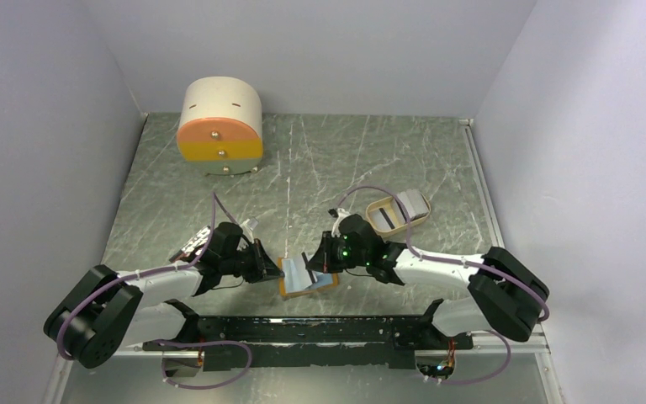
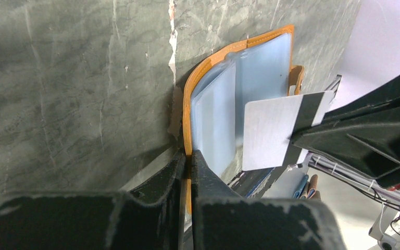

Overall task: Put the credit cards into the card holder
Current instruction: Insert the credit card into the card holder.

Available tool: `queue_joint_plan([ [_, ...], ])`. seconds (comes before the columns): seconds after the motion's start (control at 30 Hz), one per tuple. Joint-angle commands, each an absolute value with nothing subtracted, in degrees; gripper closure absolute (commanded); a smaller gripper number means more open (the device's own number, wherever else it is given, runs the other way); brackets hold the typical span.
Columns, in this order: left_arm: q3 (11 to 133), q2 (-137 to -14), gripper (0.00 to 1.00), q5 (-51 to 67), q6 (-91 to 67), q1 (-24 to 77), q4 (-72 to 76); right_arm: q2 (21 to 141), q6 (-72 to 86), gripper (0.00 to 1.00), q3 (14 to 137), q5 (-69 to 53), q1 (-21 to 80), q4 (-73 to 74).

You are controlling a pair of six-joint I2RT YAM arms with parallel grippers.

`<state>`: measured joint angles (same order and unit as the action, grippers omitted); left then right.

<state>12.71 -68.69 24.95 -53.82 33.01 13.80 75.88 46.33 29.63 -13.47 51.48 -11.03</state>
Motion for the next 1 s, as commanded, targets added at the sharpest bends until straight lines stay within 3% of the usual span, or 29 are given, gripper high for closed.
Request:
queue_joint_plan([
  [0.0, 13.65, -69.04, 0.91, 23.92, -53.94, 33.22, 14.41, 77.45, 45.97, 1.00, 28.87, -12.18, 51.73, -13.28],
  [0.97, 12.48, -69.86, 0.91, 23.89, -54.40, 33.16, 15.38, 79.19, 49.49, 1.00, 20.22, -17.83, 44.68, -23.75],
])
